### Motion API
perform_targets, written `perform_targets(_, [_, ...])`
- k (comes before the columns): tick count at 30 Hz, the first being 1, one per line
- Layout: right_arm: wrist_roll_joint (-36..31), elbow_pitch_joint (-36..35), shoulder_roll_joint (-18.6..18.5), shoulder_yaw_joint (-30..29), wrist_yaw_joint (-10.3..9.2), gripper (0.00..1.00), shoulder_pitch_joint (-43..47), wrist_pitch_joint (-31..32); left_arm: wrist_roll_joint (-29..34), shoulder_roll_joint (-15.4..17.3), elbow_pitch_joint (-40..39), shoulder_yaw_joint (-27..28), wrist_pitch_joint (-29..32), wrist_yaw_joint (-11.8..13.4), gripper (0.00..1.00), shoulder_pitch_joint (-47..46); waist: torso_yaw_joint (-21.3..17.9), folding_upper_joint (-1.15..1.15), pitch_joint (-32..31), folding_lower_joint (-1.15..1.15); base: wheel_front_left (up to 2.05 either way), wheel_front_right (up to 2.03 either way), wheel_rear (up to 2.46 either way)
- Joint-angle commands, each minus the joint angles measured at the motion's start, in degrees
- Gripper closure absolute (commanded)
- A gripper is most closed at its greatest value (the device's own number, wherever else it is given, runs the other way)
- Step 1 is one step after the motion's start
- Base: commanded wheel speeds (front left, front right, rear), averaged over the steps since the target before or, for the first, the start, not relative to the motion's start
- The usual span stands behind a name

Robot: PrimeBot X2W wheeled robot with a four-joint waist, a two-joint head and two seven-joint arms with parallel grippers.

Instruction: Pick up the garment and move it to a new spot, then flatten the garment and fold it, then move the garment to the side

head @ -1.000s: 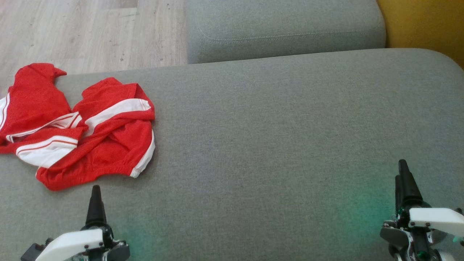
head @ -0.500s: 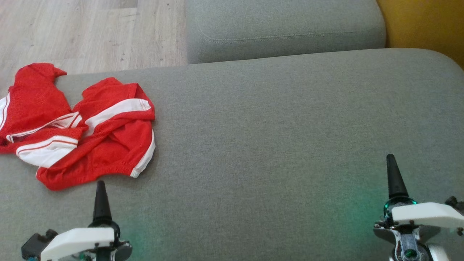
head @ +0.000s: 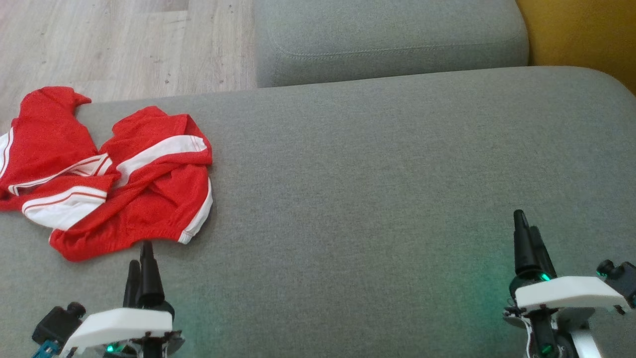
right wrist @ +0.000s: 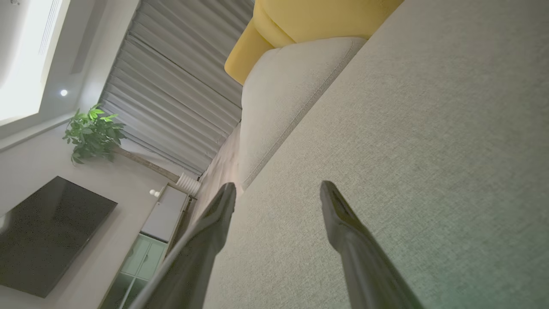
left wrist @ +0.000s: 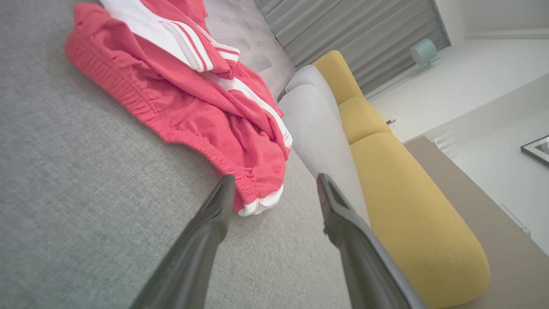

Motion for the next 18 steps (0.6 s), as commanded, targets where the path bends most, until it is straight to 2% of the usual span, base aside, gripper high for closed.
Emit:
perform_targets(1, [-2.0, -2.2, -0.3, 0.9, -0.02, 0.0, -1.2, -0.9, 1.9, 0.7, -2.2, 0.1, -0.6, 0.2, 0.0, -1.2, 0.0, 0.0, 0.0, 0.0, 0.0, 0.0, 0.0])
perform_targets(18, [-16.8, -2.9, -0.4, 3.1, -0.02, 0.0, -1.0, -3.9, 16.2, 2.2, -1.5, -1.7, -3.6, 0.8, 0.0, -0.6, -0.2, 0.0, 0.1, 0.0, 0.0, 0.0, 0.0])
